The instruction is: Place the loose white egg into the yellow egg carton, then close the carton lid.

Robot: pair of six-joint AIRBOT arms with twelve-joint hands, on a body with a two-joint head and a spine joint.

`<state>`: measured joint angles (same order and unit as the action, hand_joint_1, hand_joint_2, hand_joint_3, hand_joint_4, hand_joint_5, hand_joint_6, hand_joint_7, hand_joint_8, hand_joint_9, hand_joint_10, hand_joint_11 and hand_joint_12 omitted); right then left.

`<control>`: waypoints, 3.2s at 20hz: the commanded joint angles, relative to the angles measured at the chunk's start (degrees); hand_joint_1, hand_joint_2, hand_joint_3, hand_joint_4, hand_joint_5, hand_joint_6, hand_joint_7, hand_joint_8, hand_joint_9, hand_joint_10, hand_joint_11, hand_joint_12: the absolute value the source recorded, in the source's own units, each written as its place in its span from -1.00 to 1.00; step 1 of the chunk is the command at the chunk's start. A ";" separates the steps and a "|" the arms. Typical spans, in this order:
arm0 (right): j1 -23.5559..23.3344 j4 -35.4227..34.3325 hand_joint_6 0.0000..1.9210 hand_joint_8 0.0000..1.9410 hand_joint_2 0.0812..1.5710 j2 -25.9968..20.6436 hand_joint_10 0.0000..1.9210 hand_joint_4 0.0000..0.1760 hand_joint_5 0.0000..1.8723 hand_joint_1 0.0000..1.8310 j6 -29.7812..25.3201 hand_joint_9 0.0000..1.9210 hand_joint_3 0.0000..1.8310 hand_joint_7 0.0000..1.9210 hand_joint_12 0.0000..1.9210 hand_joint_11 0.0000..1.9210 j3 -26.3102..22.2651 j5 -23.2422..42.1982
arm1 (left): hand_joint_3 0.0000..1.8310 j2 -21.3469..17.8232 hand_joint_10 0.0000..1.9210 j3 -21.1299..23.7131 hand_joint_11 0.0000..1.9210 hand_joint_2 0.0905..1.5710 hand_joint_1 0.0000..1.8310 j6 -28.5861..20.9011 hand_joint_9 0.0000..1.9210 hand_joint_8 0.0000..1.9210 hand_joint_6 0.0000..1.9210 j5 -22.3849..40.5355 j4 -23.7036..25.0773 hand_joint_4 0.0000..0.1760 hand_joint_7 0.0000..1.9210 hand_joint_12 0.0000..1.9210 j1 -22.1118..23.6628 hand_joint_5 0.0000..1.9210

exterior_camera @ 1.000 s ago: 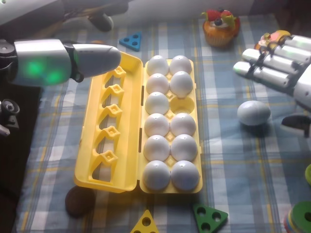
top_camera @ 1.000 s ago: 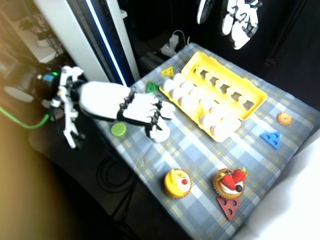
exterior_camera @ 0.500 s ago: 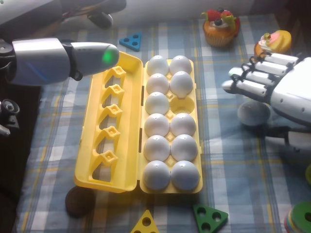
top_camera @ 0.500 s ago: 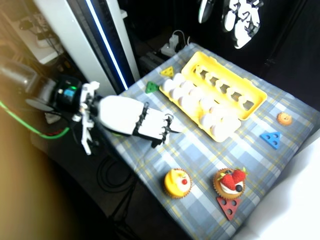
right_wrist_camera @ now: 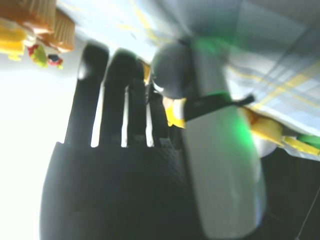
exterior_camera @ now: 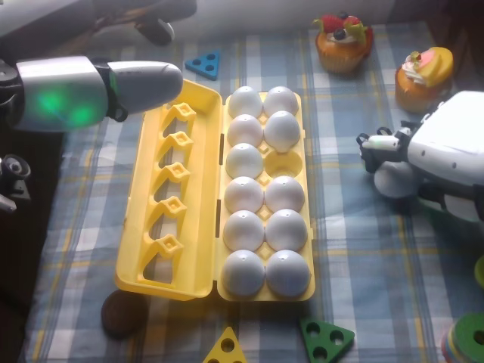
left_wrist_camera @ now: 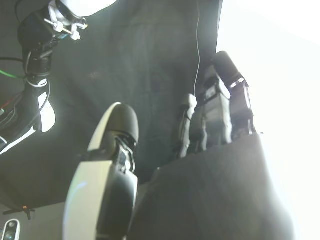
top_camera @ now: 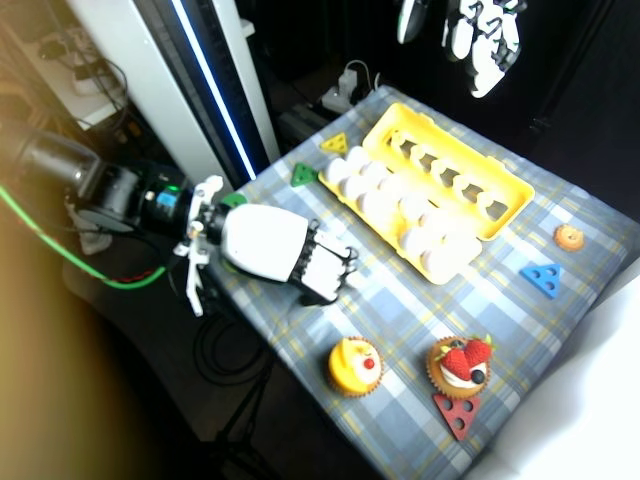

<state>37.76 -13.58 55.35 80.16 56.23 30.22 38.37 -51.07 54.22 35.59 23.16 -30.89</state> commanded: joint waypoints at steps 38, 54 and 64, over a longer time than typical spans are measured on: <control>-13.30 12.24 -1.00 -1.00 0.71 0.61 -1.00 -0.10 -1.00 -0.59 -1.98 -1.00 -1.00 -1.00 -1.00 -1.00 -2.92 5.91 | -1.00 -0.62 -0.99 -0.40 -1.00 0.78 -0.50 1.86 -0.70 -0.99 -0.99 10.00 -8.93 -0.91 -0.76 0.23 -5.52 -0.82; 2.11 8.66 -1.00 -1.00 0.58 -16.33 -1.00 0.21 -1.00 -0.58 2.64 -1.00 -1.00 -1.00 -0.98 -0.97 -15.90 23.28 | -1.00 2.03 -0.95 -9.46 -0.92 0.71 -1.00 -21.02 -0.63 -1.00 -1.00 14.48 -18.43 -1.00 -0.97 0.46 -20.56 -1.00; 2.37 8.59 -1.00 -1.00 0.58 -15.94 -1.00 0.70 -1.00 -0.62 2.59 -1.00 -1.00 -1.00 -0.99 -1.00 -16.13 23.69 | -1.00 6.79 -1.00 -11.34 -0.96 0.67 -1.00 -28.04 -0.69 -1.00 -1.00 16.91 -21.48 -1.00 -1.00 0.40 -32.85 -1.00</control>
<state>40.45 -5.13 39.55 82.59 40.12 46.74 45.06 -62.26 26.74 46.87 3.05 -64.34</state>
